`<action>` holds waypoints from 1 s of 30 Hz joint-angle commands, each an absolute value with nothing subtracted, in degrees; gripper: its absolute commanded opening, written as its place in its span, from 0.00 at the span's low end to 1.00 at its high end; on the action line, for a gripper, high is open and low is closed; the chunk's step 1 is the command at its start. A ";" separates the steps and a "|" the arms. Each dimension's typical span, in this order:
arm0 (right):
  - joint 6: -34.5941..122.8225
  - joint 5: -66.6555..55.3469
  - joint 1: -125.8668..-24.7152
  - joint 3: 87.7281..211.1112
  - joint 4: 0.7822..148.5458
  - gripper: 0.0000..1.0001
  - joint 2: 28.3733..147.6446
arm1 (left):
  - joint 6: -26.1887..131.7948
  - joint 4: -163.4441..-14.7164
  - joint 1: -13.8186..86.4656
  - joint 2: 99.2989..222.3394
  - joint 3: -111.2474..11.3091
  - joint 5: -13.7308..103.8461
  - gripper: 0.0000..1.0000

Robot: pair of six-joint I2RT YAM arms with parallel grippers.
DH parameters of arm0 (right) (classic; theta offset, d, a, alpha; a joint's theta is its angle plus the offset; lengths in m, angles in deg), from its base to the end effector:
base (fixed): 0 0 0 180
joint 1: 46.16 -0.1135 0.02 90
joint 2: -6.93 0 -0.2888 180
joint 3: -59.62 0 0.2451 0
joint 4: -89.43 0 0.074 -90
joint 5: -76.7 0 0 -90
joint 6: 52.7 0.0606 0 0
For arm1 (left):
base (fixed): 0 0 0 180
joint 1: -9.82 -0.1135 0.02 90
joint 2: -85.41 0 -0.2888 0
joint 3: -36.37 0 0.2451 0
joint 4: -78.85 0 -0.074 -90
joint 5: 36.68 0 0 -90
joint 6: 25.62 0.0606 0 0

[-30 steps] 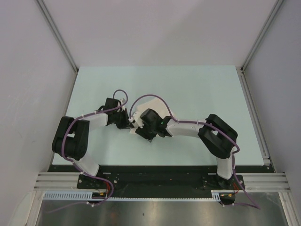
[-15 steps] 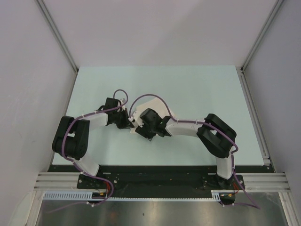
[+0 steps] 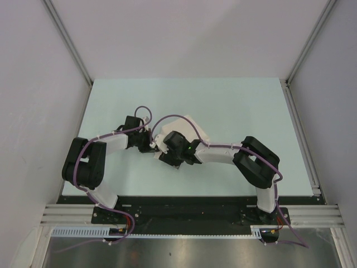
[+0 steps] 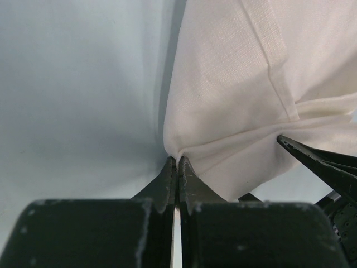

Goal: Fold the napkin, place the utensils inside, and roll it up
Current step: Roll the napkin with the utensil

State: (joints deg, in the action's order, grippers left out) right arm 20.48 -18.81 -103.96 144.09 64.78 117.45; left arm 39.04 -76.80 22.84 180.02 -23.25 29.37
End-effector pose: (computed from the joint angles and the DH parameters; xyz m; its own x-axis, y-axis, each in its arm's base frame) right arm 0.2322 0.3578 0.1724 -0.1604 -0.7952 -0.5848 -0.8946 0.3675 -0.2544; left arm 0.2965 -0.0938 0.1495 -0.9319 -0.1860 -0.3114 0.0097 0.8455 -0.5338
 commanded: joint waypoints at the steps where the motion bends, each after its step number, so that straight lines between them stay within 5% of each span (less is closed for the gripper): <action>1: 18.40 -20.42 -104.44 146.21 67.61 0.69 116.71 | 40.74 -75.37 23.45 181.30 -23.50 29.41 0.00; 18: 19.72 -13.91 -101.36 149.11 67.44 0.67 120.83 | 40.48 -75.73 23.45 181.30 -23.42 29.06 0.00; 28: 23.85 -1.36 -98.29 149.28 58.39 0.37 122.59 | 39.25 -78.88 23.45 179.72 -22.36 27.13 0.02; 30: 24.90 2.67 -97.50 149.37 55.94 0.32 122.94 | 38.19 -80.38 23.45 178.76 -22.10 27.04 0.17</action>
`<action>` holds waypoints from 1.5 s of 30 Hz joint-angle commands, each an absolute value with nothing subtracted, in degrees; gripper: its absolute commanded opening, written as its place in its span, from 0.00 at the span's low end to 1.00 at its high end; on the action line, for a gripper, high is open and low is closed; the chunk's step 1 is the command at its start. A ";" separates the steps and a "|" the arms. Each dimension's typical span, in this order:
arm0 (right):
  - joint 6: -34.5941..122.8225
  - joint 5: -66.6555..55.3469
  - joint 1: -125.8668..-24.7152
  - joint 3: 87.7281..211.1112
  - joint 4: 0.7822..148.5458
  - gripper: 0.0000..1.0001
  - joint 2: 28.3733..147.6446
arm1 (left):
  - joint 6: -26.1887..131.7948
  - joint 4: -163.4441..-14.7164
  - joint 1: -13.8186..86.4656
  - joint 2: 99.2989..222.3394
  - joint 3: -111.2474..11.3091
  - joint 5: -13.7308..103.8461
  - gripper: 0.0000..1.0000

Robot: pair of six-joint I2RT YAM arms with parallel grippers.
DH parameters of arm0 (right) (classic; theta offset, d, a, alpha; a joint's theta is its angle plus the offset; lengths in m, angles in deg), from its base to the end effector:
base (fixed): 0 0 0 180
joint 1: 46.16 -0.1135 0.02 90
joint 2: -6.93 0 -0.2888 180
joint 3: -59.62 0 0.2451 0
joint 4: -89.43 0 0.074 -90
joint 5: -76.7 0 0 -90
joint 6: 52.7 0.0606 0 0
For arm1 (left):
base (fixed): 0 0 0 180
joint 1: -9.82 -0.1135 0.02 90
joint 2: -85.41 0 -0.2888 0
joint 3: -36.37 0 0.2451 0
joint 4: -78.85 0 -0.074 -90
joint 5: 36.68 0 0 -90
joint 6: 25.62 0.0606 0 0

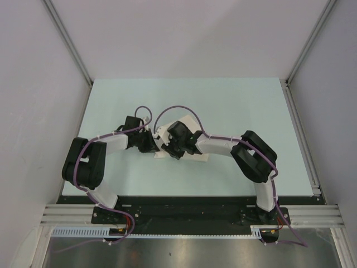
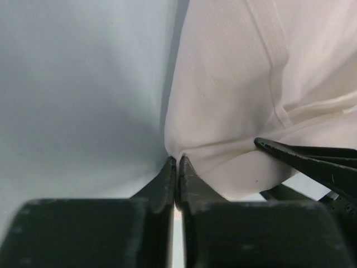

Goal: Fold the napkin, place the utensils inside, and roll it up
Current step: Roll the napkin with the utensil

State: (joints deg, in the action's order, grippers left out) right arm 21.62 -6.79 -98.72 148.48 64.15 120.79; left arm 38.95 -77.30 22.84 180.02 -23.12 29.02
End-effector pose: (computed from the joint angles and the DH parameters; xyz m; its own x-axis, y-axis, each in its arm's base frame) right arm 0.2649 0.3573 0.1708 -0.2251 -0.7357 -0.6388 -0.9283 0.3611 -0.0887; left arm 0.2967 -0.0942 0.1496 -0.9309 -0.1864 -0.3141 0.0136 0.8417 -0.5398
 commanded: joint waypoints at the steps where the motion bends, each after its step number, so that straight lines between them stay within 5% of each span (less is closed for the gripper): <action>1: 25.17 4.09 -97.41 149.28 55.14 0.29 123.03 | 37.84 -80.73 23.45 178.32 -21.84 27.30 0.25; 3: 26.22 7.43 -96.71 149.37 52.77 0.26 123.12 | 36.96 -81.44 23.36 175.95 -21.48 29.32 0.50; 9: 29.82 18.84 -93.11 150.08 48.37 0.24 123.82 | 36.08 -82.23 23.36 167.79 -18.59 37.05 0.71; 25: 36.77 33.28 -86.68 162.10 37.92 0.22 134.80 | 33.36 -100.15 32.32 155.99 -2.24 37.93 0.71; 34: 39.93 33.99 -83.96 165.54 35.89 0.23 139.90 | 31.34 -100.95 32.85 159.94 -2.06 38.47 0.60; 40: 41.16 34.78 -82.99 166.60 35.80 0.24 141.49 | 30.11 -100.87 32.94 162.84 -2.85 39.87 0.30; 45: 41.78 35.75 -82.38 167.04 36.32 0.36 140.61 | 29.49 -97.53 32.94 164.78 -4.69 42.50 0.12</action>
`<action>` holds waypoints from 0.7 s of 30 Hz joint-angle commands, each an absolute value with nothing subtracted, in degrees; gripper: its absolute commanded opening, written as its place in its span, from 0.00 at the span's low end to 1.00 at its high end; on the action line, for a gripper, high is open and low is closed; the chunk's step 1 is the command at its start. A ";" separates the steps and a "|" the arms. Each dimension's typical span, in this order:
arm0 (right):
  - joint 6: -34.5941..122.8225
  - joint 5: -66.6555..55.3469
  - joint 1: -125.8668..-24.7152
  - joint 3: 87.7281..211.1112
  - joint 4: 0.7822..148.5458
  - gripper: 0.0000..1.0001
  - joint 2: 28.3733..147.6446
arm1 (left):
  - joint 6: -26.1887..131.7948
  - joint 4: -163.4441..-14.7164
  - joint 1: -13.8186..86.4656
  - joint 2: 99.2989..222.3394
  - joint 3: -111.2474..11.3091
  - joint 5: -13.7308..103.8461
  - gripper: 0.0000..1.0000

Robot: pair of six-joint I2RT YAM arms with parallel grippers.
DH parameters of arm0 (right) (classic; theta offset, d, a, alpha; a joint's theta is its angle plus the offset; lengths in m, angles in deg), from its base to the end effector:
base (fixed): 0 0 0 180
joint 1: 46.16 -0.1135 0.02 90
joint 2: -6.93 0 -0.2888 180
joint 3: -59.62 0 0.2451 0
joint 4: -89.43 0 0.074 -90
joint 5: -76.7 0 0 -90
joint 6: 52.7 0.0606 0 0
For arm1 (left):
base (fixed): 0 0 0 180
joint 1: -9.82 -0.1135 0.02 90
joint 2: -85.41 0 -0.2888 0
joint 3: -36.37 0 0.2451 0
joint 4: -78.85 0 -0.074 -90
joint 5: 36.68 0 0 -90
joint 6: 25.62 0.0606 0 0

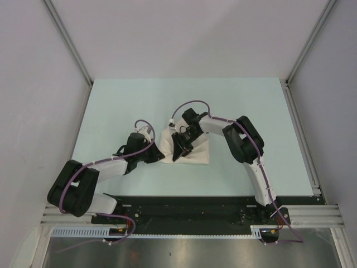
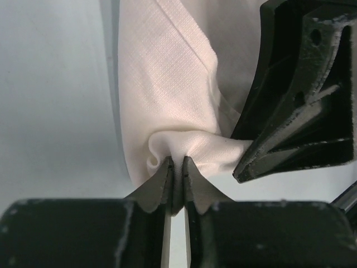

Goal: Fold the napkin, place the utensils inside, and roll it up
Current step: Roll the napkin with the utensil

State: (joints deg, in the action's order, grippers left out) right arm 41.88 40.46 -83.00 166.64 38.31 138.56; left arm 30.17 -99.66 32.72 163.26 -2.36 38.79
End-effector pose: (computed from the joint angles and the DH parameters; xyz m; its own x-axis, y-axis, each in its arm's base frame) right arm 0.3402 0.3160 0.1209 -0.8142 -0.5510 -0.1833 -0.4500 0.3992 0.7988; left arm 0.2245 -0.1113 0.1548 -0.8063 -0.2502 -0.5360 0.1195 0.8186 -0.5619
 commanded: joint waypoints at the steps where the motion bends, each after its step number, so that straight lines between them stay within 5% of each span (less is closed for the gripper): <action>1: 41.87 35.92 -82.11 166.86 36.50 0.38 139.30 | 29.49 -96.91 32.94 165.74 -4.96 42.68 0.10; 8: 39.85 29.96 -81.41 160.99 41.94 0.68 124.65 | 30.02 -95.59 32.94 168.91 -6.98 41.02 0.09; 14: 35.82 16.69 -82.28 147.65 49.76 0.77 107.34 | 30.46 -93.93 32.94 171.45 -8.99 39.35 0.08; 21: 32.29 4.38 -86.24 140.85 51.10 0.78 102.19 | 31.16 -92.08 32.94 173.83 -10.93 38.29 0.08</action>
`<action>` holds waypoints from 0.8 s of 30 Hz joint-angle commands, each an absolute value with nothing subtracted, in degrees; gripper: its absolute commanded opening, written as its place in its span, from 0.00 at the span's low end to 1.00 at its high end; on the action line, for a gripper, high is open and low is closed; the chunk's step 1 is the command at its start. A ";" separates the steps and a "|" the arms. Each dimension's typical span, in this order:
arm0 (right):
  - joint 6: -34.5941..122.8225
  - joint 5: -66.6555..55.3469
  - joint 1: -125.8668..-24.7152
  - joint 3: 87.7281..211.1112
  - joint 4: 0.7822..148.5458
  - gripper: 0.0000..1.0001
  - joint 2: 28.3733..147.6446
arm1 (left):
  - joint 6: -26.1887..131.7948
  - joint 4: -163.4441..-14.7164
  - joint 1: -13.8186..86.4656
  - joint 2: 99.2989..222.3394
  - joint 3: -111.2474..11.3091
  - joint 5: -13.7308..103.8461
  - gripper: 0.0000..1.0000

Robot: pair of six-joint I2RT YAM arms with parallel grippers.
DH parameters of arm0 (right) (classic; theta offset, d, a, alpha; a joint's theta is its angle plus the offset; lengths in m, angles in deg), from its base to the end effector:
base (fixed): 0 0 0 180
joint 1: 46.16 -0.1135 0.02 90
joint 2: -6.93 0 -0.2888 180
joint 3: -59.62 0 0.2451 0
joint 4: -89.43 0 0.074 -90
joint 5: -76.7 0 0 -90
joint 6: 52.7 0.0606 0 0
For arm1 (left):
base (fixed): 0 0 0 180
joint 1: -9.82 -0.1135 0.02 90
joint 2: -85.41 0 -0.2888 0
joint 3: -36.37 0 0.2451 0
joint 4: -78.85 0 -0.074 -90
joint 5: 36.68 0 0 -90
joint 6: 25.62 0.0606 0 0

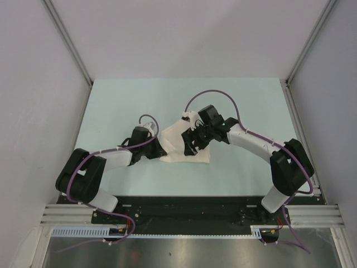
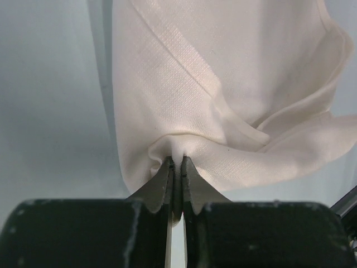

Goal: Fold the napkin, place the utensils inside, and roll it up
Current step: Roll the napkin with the utensil

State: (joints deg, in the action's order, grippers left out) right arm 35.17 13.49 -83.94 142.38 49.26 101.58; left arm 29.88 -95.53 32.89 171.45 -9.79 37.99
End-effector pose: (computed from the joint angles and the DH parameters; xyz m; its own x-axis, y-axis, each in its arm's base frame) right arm 0.2694 0.2434 0.2498 -0.5944 -0.5027 -0.6276 -0.7885 0.5174 0.3324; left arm 0.2522 -0.1248 0.1500 -0.8514 -0.2311 -0.4708 0.0803 0.8297 -0.5524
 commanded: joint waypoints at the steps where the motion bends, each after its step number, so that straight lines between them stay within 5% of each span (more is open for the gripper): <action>1: 32.46 3.76 -86.68 140.76 50.74 0.78 102.55 | 31.16 -91.90 32.94 173.92 -11.11 38.29 0.08; 24: 32.11 -7.67 -88.88 138.21 50.74 0.76 110.73 | 32.30 -90.49 32.85 175.06 -13.13 36.62 0.08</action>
